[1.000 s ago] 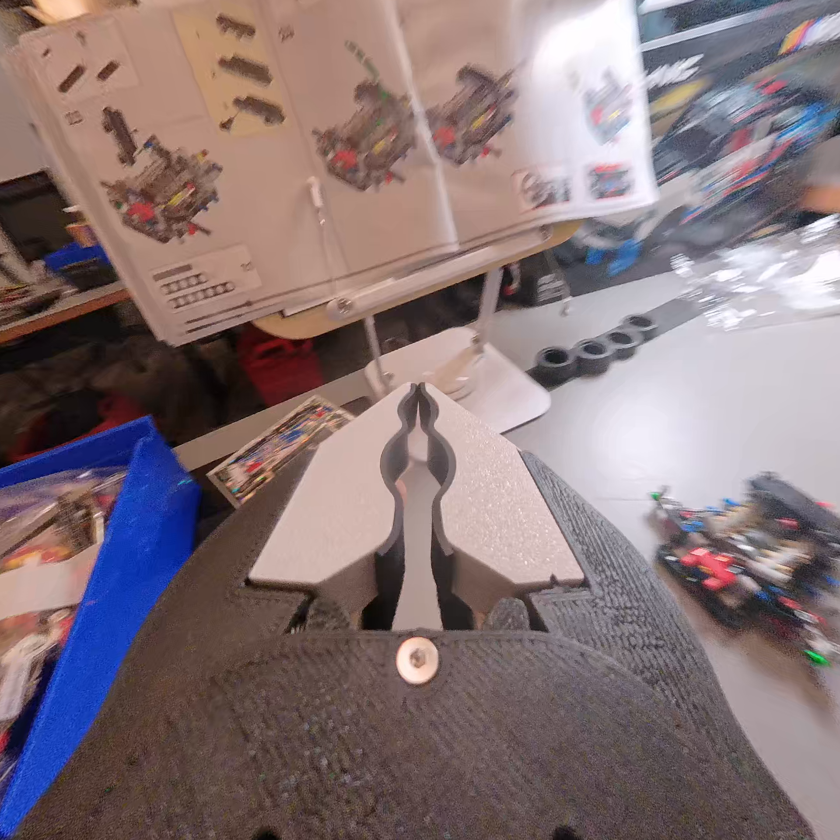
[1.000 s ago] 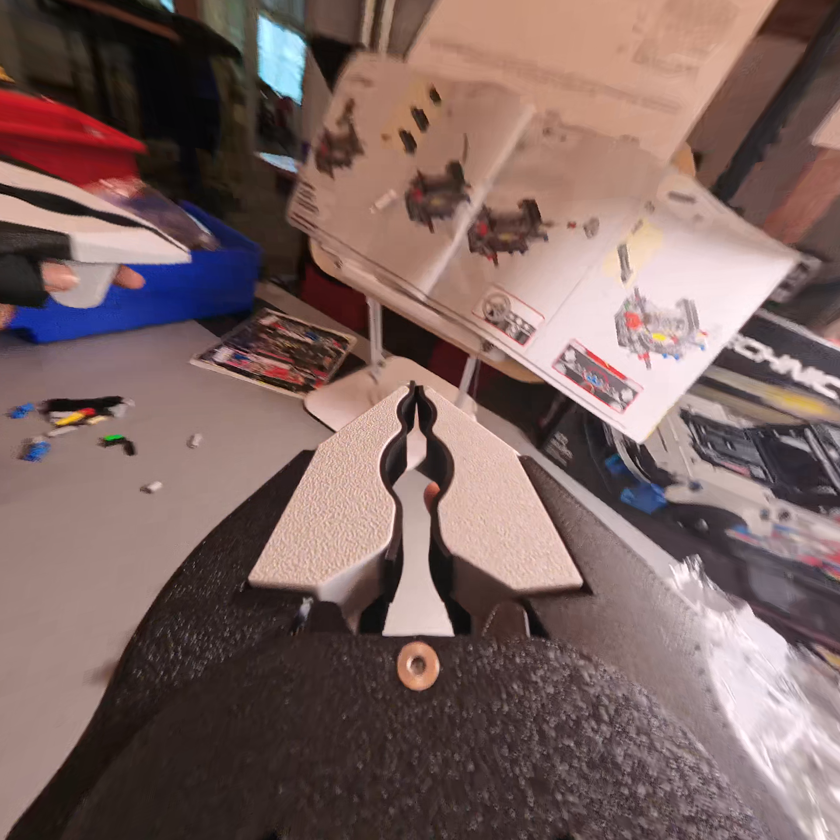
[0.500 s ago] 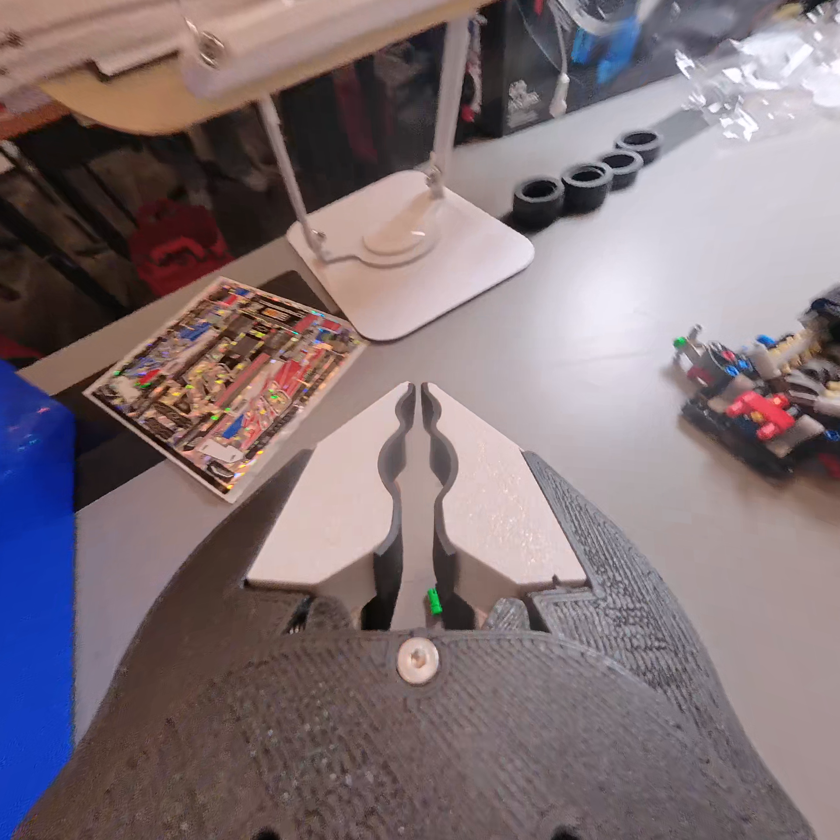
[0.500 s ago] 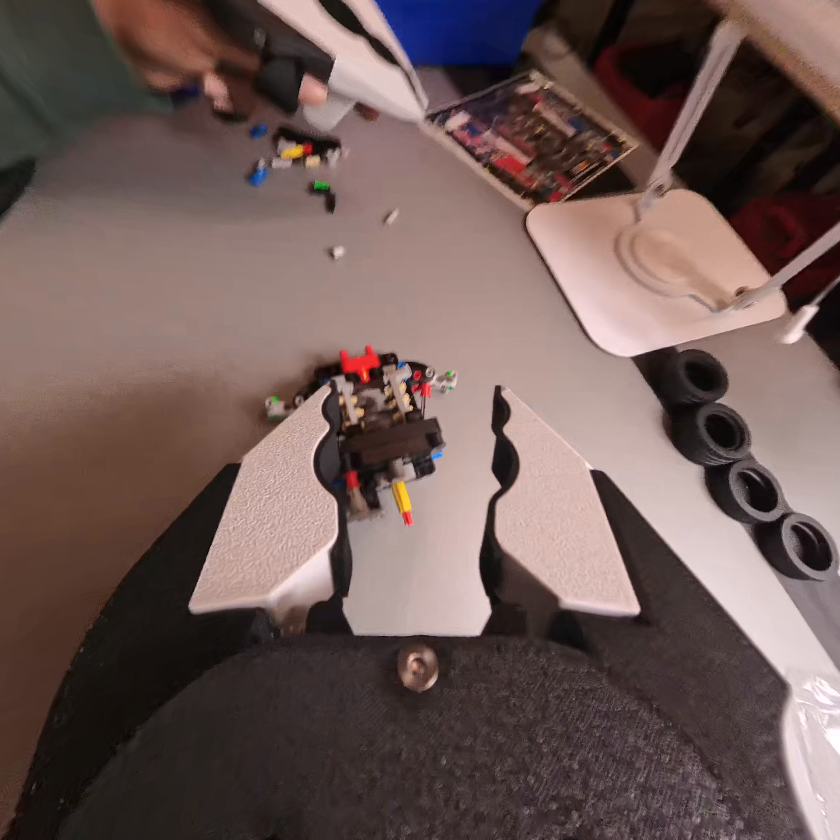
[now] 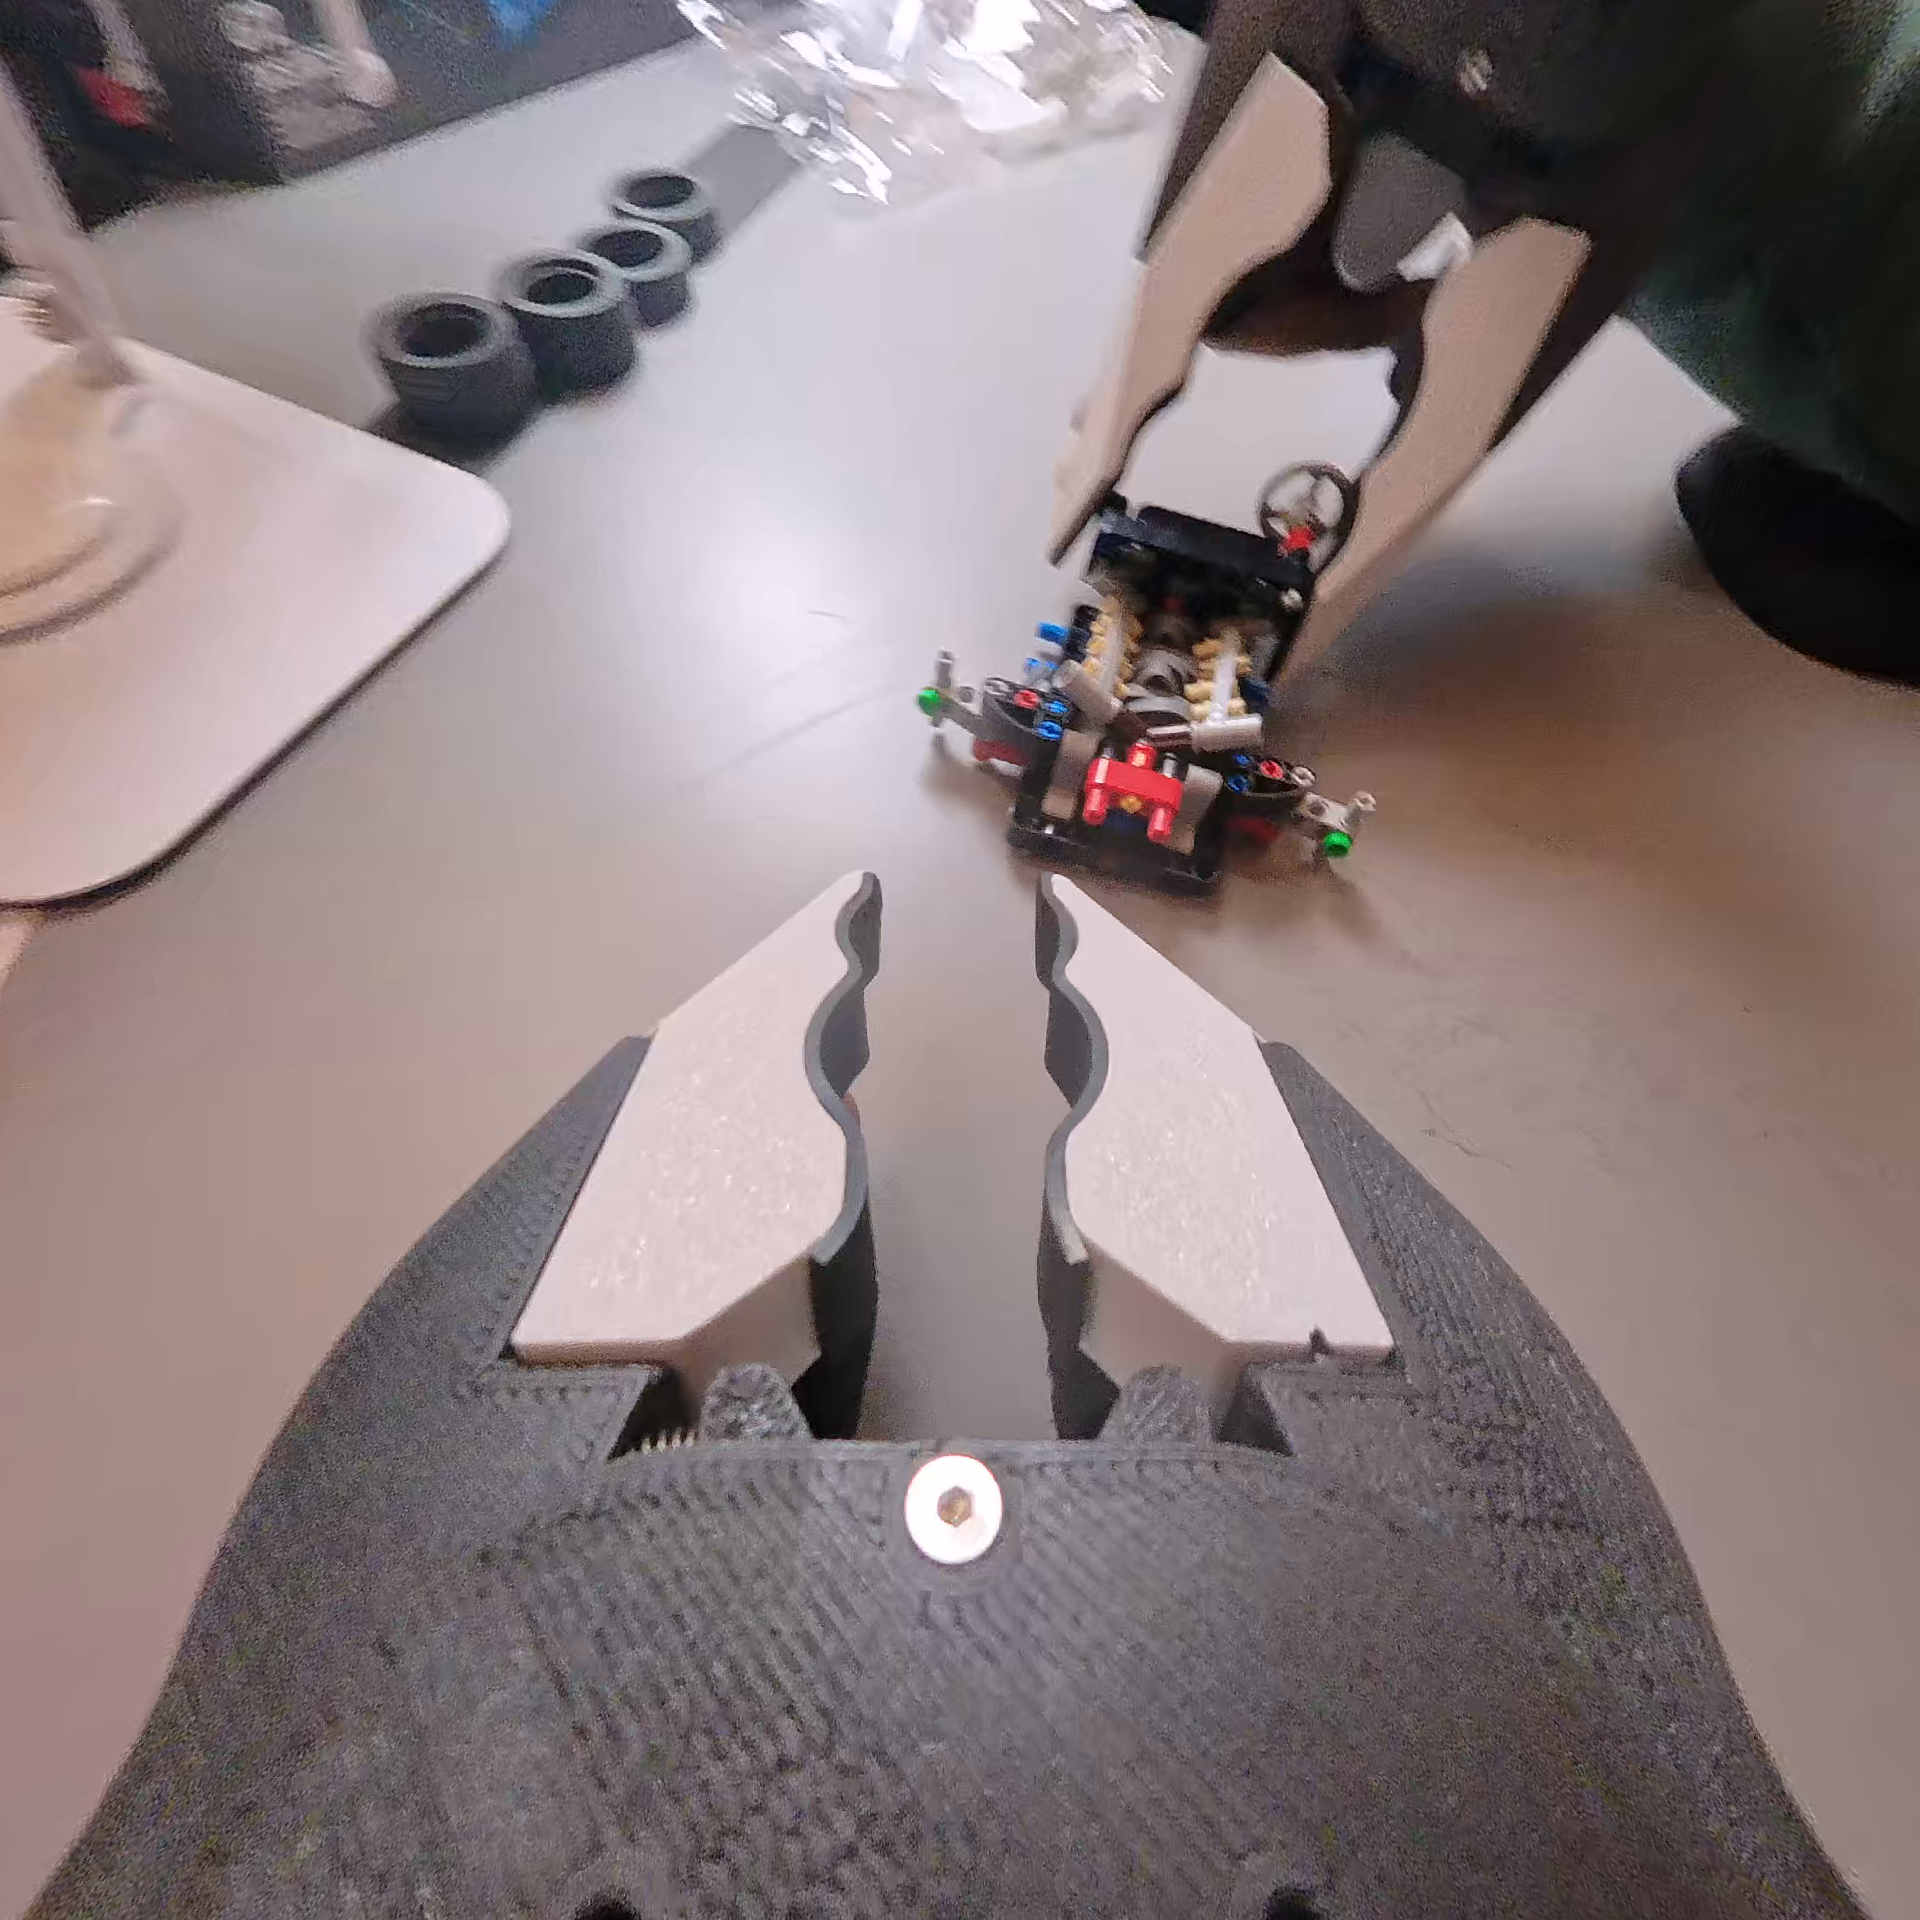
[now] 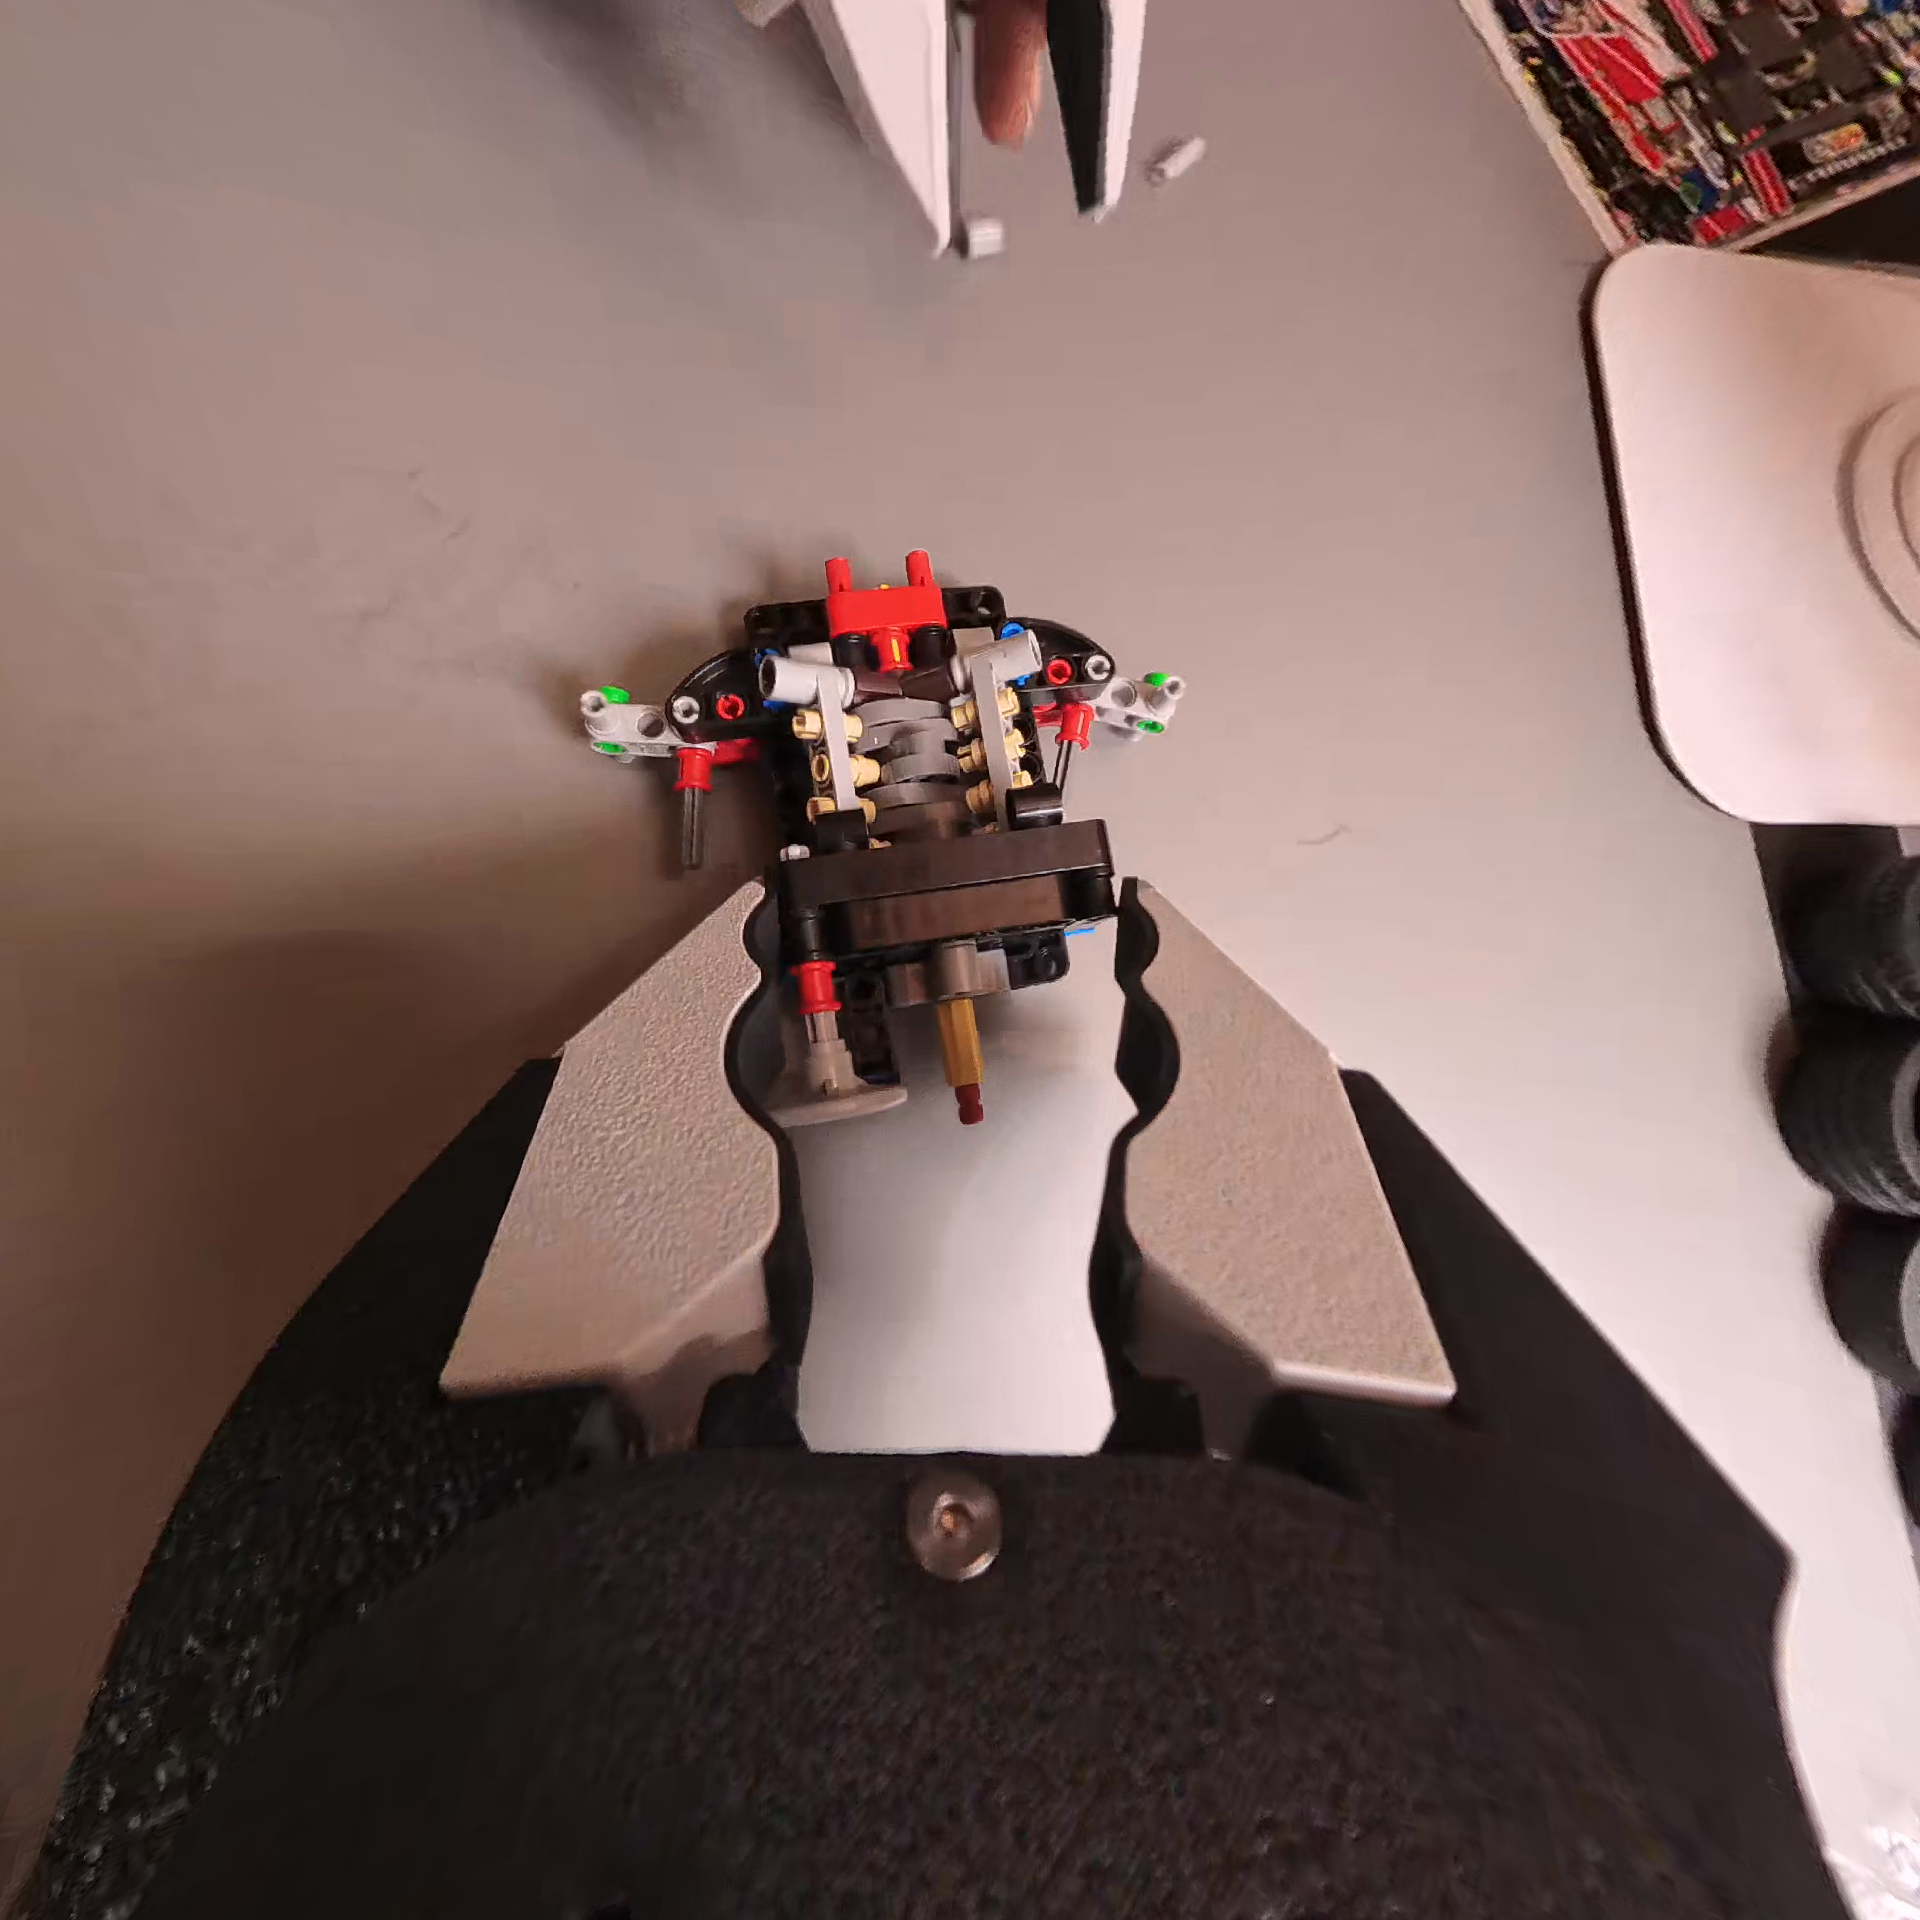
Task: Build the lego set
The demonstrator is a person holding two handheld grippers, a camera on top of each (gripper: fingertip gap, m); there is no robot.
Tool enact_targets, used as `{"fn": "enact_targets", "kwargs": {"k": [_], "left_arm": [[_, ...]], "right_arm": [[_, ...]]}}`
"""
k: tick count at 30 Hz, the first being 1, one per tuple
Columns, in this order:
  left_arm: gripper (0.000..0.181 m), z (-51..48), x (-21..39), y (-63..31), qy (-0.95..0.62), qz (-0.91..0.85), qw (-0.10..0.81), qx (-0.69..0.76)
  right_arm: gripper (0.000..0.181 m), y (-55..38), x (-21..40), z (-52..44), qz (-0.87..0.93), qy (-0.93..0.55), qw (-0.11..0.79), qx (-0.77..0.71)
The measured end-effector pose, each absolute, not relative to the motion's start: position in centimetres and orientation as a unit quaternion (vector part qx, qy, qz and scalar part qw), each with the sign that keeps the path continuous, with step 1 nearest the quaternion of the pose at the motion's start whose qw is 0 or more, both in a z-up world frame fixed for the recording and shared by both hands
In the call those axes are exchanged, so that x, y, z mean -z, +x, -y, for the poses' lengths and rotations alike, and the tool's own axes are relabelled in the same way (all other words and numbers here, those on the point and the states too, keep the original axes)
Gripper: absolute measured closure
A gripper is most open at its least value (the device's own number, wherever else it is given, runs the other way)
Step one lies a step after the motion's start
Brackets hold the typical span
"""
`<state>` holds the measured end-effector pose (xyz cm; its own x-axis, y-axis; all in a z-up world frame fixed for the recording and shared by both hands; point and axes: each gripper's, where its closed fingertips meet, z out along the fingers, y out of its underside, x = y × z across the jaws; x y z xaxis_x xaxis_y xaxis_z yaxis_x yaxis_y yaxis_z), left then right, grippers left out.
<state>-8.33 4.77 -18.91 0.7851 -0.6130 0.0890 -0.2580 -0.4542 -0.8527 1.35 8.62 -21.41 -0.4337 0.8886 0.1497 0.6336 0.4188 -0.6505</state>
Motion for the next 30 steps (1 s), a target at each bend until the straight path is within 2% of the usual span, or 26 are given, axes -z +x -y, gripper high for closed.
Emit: {"fn": "enact_targets", "kwargs": {"k": [1,6,9,16,18,30], "left_arm": [[0.15,-4.4,19.4,-7.4,-0.829,-0.281,0.44,0.201],[0.134,-3.8,21.3,-4.1,-0.832,-0.328,0.399,0.202],[0.119,-3.9,22.4,-3.5,-0.84,-0.344,0.382,0.175],[0.096,-4.3,23.2,-2.7,-0.844,-0.353,0.379,0.141],[0.093,-4.5,23.4,-2.6,-0.845,-0.355,0.379,0.129],[0.094,-5.0,23.5,-2.0,-0.848,-0.344,0.385,0.116]], "right_arm": [[0.118,1.4,21.3,-8.4,0.817,-0.456,0.239,-0.259],[0.116,0.2,21.8,-8.0,0.833,-0.439,0.226,-0.25],[0.105,0.1,21.6,-8.6,0.82,-0.455,0.243,-0.248],[0.113,0.2,21.0,-8.3,0.799,-0.463,0.266,-0.278],[0.118,-0.2,21.2,-7.9,0.796,-0.464,0.264,-0.286],[0.117,-0.8,21.3,-7.6,0.792,-0.465,0.276,-0.284]]}}
